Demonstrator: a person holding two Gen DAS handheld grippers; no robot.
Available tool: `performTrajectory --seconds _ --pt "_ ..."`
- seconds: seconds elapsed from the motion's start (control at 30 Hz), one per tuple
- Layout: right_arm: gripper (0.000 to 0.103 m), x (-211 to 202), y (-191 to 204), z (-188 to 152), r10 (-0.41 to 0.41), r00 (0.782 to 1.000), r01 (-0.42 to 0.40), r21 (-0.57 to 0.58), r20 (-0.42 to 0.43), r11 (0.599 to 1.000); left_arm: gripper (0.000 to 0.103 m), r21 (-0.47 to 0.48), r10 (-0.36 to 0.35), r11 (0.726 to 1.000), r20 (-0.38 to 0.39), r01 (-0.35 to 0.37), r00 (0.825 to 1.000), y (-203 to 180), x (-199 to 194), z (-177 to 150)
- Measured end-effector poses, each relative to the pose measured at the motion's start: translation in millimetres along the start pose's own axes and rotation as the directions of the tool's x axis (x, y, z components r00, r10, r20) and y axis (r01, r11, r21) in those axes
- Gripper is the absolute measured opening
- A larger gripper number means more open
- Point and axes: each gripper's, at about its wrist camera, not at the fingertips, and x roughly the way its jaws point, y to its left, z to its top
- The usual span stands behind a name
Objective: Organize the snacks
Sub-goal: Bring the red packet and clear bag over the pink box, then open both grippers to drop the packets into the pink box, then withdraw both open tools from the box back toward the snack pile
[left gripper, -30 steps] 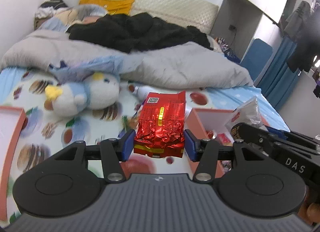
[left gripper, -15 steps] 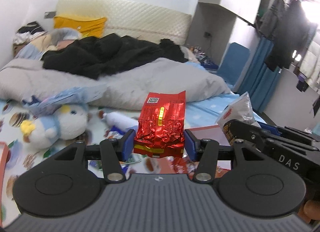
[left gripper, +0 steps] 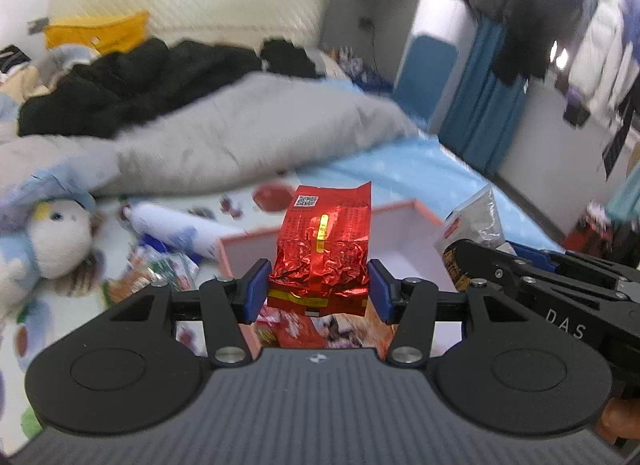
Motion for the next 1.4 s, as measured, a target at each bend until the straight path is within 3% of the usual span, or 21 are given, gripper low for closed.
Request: performTrajectory --seconds 0.37,0.6,0.67,0.77,0.97,1.4 --pt "0.030 48.3 -62.1 -54.5 -0.081 0.985 0.086 0.027 -0.153 0.996 0.058 0.041 -0.017 0.999 -0.176 0.025 0.984 -25.8 100.4 -22.6" --pt "0.032 67.2 -72.4 -74.3 -0.080 0.976 0.092 0.049 -0.204 0.995 0.059 0.061 -0.012 0.998 -0.204 0.025 0.979 -27.9 124.9 -32.9" --pt "0.034 70.6 -73.8 -76.4 -0.084 0.973 0.100 0.065 -0.214 0.993 0.067 0.072 -0.009 0.997 -0.217 0.025 0.976 -28.0 126.9 -33.1" --pt "0.061 69.0 -71.0 -77.6 -0.083 0.974 0.096 0.054 -0.209 0.994 0.075 0.076 -0.010 0.997 -0.197 0.025 0.980 -26.1 122.4 -32.7" --pt "0.061 54.9 -63.5 -66.3 -0.083 0.983 0.091 0.045 -0.167 0.995 0.075 0.070 -0.029 0.997 -0.158 0.041 0.987 -21.3 99.6 -25.5" --pt "0.061 -1.5 -26.2 -19.3 -0.033 0.999 0.034 0.055 -0.020 0.998 0.075 0.084 -0.041 0.995 -0.049 0.046 0.998 -0.5 10.0 -8.5"
